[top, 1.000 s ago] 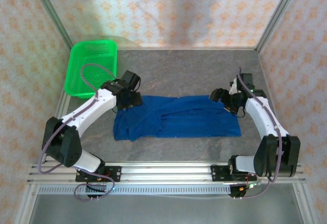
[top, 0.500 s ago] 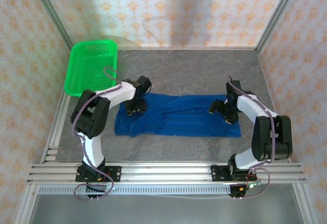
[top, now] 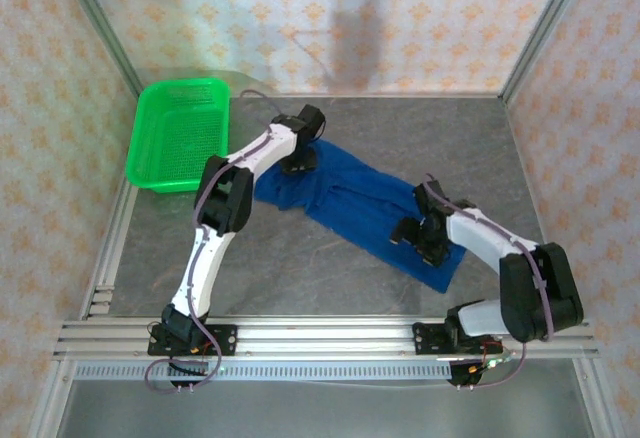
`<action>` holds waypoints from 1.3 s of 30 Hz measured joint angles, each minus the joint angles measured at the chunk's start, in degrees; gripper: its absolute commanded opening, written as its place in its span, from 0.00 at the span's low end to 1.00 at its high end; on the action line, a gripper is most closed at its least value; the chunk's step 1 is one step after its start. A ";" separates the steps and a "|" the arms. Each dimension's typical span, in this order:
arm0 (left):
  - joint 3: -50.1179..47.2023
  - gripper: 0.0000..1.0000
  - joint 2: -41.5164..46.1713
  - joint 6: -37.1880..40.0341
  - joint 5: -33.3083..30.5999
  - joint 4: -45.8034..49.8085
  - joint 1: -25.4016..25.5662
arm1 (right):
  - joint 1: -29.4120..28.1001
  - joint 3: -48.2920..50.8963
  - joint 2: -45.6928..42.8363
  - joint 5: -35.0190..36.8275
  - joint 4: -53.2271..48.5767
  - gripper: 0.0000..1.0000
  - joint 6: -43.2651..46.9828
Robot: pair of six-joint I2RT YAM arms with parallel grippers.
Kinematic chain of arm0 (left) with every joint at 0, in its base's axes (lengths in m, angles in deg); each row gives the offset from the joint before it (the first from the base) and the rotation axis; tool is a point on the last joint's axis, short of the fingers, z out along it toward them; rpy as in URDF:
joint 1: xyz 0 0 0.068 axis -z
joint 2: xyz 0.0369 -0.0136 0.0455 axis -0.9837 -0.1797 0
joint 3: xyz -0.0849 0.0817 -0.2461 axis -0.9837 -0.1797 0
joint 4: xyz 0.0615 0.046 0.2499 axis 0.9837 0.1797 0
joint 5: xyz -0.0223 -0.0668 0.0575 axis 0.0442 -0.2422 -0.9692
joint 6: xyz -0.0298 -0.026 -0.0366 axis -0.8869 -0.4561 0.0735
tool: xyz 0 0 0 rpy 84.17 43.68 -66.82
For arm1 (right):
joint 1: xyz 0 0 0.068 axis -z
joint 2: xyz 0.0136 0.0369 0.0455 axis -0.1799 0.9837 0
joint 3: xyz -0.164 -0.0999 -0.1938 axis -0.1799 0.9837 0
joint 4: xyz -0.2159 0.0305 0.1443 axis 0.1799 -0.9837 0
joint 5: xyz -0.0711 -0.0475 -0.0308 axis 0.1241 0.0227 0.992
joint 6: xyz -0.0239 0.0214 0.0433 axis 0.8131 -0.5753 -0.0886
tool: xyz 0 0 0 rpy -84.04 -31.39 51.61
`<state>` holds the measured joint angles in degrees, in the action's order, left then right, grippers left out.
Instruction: Fold and stack the t-shirts
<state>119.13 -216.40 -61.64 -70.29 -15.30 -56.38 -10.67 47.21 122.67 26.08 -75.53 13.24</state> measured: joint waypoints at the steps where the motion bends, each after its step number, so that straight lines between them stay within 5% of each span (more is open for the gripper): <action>1: 6.10 0.52 -3.45 0.90 1.05 0.42 -0.26 | -2.03 0.33 -0.37 0.02 0.61 0.89 -2.34; 5: 19.45 0.54 -11.19 2.27 8.31 -1.73 -2.01 | -10.21 0.11 0.61 0.04 3.67 0.89 -10.75; 16: 24.37 0.68 -17.27 0.09 25.99 -20.63 -6.91 | -27.87 -10.67 14.78 0.02 15.50 0.89 -28.92; 27: 26.62 0.87 -18.14 -3.82 31.36 -24.92 -8.09 | -34.03 -20.74 23.19 -5.18 19.65 0.89 -32.57; 32: 20.39 0.93 -6.84 0.07 31.19 -13.94 -8.94 | -34.03 -17.68 10.10 -3.91 14.45 0.91 -30.84; 39: -7.54 0.94 33.88 2.64 28.55 -10.64 -11.82 | -29.75 -14.58 -20.31 0.55 0.13 0.91 -24.90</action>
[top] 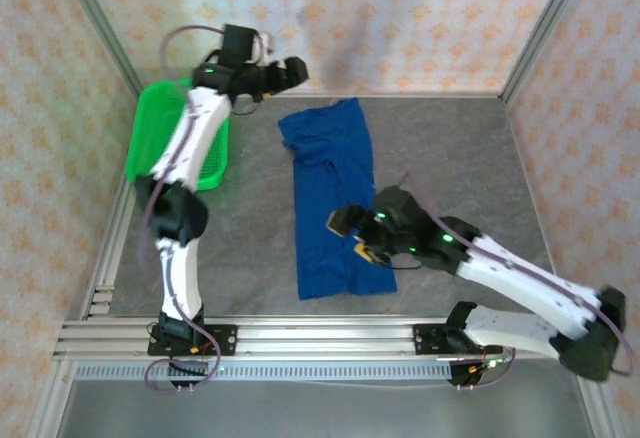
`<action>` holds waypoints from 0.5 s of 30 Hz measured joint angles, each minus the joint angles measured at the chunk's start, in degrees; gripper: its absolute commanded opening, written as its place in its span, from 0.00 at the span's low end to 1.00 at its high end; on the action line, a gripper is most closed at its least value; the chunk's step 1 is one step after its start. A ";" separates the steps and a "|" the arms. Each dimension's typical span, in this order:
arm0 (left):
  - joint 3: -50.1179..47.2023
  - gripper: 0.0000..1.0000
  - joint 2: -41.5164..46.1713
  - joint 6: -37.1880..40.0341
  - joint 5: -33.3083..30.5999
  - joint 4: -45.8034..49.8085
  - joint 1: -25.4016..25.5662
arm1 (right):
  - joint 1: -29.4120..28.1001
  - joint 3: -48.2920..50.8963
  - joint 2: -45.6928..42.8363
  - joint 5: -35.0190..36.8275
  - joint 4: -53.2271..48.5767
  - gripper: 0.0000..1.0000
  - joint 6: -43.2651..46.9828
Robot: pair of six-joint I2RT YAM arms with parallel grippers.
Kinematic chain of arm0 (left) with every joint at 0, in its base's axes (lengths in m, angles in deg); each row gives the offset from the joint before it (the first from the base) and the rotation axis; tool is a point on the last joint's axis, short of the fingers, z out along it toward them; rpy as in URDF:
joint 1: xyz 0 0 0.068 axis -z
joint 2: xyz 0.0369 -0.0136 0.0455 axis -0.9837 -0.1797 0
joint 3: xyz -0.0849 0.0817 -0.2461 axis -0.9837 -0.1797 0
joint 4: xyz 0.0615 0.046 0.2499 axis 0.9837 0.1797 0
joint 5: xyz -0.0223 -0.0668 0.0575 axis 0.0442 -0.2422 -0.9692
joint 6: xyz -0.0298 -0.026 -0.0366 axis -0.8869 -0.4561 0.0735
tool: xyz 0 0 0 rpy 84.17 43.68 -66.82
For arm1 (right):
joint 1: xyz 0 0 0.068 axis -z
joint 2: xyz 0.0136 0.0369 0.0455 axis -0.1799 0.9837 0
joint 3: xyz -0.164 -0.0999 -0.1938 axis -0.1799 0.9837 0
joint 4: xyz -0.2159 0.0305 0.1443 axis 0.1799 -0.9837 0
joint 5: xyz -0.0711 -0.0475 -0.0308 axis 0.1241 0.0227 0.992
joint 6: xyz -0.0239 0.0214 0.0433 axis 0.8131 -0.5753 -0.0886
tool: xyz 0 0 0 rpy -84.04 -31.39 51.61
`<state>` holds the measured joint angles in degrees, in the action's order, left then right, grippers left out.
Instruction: Fold and stack the t-shirts
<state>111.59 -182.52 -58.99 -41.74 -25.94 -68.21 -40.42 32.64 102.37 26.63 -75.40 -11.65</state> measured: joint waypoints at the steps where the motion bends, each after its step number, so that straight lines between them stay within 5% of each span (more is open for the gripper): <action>1: -4.33 0.94 6.34 -0.02 -0.28 -0.42 -0.17 | 1.40 1.22 -3.45 0.63 -2.54 0.91 1.03; 7: -36.54 0.91 35.65 -2.16 -1.53 -2.56 5.16 | 9.44 6.38 -7.76 1.03 -12.24 0.87 9.99; 15: -80.04 0.75 51.36 -15.50 -4.98 -4.87 19.45 | 14.97 10.27 2.40 -2.14 -13.64 0.75 24.74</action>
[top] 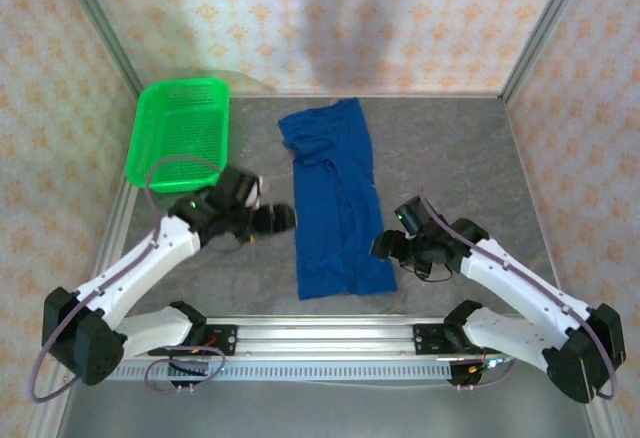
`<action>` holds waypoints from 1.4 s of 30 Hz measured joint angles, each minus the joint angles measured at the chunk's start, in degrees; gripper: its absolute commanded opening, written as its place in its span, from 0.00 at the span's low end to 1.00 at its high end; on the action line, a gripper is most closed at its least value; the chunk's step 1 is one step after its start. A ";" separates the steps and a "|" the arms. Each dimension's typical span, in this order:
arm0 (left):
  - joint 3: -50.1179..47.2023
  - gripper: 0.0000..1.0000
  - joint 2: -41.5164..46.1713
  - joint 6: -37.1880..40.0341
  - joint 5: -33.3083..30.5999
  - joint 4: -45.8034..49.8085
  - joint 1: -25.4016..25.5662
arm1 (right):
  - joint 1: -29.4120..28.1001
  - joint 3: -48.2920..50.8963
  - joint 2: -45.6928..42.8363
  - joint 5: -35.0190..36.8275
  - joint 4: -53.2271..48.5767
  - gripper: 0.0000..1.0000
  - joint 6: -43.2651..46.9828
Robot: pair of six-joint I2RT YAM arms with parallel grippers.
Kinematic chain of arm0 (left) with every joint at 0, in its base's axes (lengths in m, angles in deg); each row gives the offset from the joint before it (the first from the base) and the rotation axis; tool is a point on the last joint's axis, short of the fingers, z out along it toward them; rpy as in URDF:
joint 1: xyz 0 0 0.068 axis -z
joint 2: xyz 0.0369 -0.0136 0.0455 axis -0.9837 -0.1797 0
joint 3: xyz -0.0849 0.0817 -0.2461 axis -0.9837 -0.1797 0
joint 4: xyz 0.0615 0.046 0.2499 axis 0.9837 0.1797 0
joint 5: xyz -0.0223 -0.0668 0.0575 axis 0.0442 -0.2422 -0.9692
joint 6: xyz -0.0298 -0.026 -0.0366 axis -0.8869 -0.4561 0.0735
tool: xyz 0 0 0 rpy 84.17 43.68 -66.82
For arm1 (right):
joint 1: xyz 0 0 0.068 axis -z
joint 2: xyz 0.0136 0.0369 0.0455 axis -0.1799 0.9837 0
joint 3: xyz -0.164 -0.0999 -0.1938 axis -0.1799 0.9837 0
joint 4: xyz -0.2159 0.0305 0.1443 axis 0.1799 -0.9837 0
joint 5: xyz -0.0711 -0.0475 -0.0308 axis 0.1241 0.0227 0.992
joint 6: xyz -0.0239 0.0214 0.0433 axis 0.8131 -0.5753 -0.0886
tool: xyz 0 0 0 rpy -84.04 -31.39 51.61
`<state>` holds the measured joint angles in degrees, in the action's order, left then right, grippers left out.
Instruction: Fold and stack the t-shirts
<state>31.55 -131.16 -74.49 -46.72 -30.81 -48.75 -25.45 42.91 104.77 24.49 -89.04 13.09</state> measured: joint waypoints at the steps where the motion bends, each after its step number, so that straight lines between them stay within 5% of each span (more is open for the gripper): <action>1: -3.69 0.73 2.49 -2.23 -0.57 -0.92 2.08 | 0.57 0.94 0.79 -0.55 0.39 0.73 1.38; 9: -15.28 0.66 7.39 -16.26 -4.44 -12.31 13.68 | 4.63 7.87 6.60 -4.28 4.52 0.69 7.65; 22: -16.83 0.58 -7.91 -24.48 -5.64 -22.14 19.41 | 4.92 8.98 9.49 -5.70 9.64 0.66 9.42; 37: -9.94 0.49 -18.58 -26.82 -8.44 -18.51 23.56 | 5.14 11.06 9.60 -5.62 10.95 0.64 9.16; 42: -5.03 0.35 -23.26 -26.14 -9.44 -12.24 24.24 | 5.14 11.15 9.64 -5.22 11.04 0.62 8.63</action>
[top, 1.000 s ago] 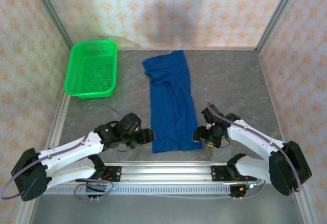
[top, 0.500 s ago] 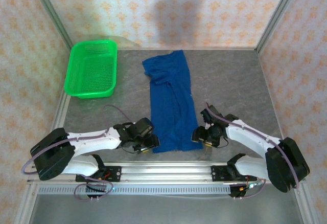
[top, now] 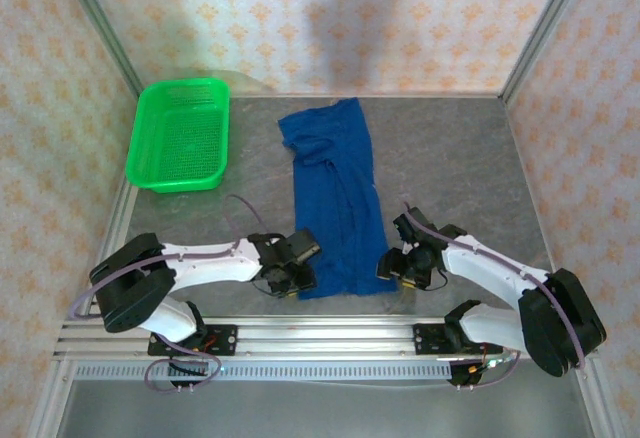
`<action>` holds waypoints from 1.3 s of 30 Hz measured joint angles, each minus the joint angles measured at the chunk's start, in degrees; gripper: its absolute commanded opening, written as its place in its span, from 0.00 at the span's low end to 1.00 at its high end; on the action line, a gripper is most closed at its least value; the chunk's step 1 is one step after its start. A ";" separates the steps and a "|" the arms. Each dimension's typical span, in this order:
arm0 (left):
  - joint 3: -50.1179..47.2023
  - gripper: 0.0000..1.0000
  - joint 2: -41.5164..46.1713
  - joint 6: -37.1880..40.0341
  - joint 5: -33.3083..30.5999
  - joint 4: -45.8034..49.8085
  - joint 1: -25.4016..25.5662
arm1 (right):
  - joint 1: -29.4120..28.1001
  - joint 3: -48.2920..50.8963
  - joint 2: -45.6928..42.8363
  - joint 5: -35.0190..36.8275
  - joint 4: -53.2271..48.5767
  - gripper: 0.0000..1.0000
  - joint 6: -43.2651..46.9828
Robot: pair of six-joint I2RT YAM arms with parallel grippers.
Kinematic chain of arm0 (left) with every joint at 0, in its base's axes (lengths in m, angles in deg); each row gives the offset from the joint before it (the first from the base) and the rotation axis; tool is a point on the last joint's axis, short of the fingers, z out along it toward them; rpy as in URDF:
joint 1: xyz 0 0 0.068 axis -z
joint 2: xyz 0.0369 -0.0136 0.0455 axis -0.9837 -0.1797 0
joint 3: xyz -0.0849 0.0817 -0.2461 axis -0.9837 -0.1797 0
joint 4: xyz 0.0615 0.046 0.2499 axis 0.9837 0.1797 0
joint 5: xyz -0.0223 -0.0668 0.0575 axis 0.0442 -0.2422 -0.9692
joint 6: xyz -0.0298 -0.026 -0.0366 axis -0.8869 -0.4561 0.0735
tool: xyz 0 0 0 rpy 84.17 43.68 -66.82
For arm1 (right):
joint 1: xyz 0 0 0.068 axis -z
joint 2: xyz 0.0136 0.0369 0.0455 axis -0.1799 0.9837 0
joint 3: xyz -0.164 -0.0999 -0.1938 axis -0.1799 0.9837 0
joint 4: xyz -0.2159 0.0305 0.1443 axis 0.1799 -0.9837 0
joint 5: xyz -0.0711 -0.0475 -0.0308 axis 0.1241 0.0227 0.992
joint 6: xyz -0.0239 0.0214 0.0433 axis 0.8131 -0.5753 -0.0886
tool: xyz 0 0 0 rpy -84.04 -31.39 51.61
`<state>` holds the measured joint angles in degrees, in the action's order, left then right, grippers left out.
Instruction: Fold and stack the t-shirts
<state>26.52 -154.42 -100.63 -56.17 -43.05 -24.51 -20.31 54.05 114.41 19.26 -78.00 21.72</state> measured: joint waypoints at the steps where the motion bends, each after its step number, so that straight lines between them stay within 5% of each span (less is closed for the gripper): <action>1: 0.61 0.31 -0.61 0.33 -0.17 0.98 0.02 | 0.00 0.00 0.15 0.02 0.00 0.62 -0.09; 19: 3.26 0.09 -2.62 1.99 -0.94 2.99 1.27 | 1.33 2.71 -1.29 -0.42 2.01 0.47 -4.68; 23: 3.10 0.08 -2.62 1.97 -0.42 0.42 1.88 | 1.03 2.54 -0.68 0.28 1.73 0.36 -5.31; 29: 2.47 0.07 -1.99 1.92 0.63 -4.72 3.15 | -0.11 0.79 1.27 2.71 -1.27 0.00 -5.77; 39: -3.85 0.05 11.21 -0.94 -1.38 -2.84 4.55 | -4.44 0.92 -4.98 -4.39 1.16 0.00 -6.54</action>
<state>22.67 -143.20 -101.57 -57.54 -45.90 -19.97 -24.75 54.97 109.43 14.87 -76.84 15.19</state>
